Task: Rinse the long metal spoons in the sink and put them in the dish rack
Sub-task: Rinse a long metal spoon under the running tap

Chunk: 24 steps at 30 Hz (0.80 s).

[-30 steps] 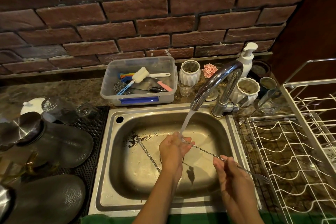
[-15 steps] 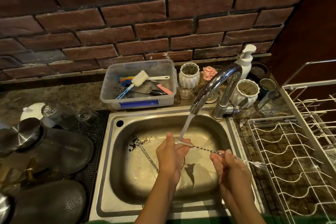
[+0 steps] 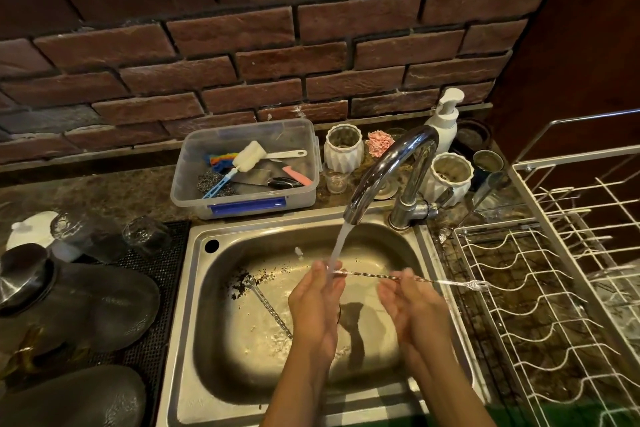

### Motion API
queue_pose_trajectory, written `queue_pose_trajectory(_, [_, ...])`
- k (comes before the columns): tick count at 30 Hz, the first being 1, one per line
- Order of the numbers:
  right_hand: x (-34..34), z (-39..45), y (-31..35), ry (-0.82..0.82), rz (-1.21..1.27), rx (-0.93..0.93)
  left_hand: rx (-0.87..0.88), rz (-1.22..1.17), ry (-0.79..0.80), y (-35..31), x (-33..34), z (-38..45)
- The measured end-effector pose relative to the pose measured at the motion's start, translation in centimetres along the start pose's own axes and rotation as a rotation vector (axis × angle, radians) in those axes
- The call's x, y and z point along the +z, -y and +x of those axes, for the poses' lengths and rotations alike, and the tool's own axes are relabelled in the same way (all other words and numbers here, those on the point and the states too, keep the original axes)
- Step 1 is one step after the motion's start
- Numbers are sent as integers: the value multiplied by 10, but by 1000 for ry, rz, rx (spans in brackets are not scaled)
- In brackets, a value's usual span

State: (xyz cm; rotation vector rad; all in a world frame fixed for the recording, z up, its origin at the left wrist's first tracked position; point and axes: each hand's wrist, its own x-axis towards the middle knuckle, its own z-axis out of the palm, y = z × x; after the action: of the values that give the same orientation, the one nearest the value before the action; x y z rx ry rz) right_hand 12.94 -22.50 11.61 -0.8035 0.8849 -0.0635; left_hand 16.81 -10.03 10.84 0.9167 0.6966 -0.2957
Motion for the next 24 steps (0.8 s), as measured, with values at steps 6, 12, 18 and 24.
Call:
queue_pose_trajectory(6, [57, -13, -28, 288, -76, 107, 33, 11, -11, -2, -9, -5])
queue_pose_trajectory(12, [70, -3, -28, 170, 23, 88, 116, -46, -140, -24, -30, 2])
queue_pose_trajectory(18, [77, -12, -48, 243, -61, 150, 75, -58, -182, -16, -36, 0])
queue_pose_trajectory(24, [66, 0, -38, 152, 69, 55, 79, -199, -281, -42, -59, 4])
